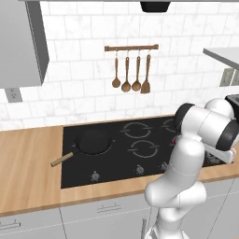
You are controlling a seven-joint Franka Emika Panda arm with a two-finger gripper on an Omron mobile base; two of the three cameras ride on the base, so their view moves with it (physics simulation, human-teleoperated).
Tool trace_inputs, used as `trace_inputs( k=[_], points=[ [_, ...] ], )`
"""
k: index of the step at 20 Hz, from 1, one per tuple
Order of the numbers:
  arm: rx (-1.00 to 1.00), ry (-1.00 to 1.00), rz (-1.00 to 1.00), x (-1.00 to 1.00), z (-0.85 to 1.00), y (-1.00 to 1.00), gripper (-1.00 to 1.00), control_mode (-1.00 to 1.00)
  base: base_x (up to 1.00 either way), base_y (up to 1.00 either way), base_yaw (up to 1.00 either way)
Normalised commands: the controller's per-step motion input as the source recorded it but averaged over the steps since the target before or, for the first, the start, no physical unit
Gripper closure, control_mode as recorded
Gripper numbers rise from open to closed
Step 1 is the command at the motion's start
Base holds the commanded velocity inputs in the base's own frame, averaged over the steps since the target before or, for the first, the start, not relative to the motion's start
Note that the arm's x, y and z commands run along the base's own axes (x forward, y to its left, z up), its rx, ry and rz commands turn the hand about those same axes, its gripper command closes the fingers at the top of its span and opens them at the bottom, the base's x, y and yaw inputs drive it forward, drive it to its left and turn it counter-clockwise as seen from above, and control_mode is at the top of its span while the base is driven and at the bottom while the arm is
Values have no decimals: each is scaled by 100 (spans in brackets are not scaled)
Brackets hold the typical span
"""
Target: Pick the kettle from the counter and place it on a stove burner. Then turn the burner on.
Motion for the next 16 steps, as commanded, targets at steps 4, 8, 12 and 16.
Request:
trace_inputs(
  k=[4, 8, 12, 16],
  points=[
    [0, 0, 0, 0, 0, 1, -100, -100, 0, 0, 0],
    [-2, 0, 0, 0, 8, 0, -100, -100, 0, 0, 0],
    [-4, 1, -4, 0, 62, 0, -100, -100, 0, 0, 0],
    [-2, 0, -14, -11, 87, 0, -100, -100, 0, 0, 0]
  ],
)
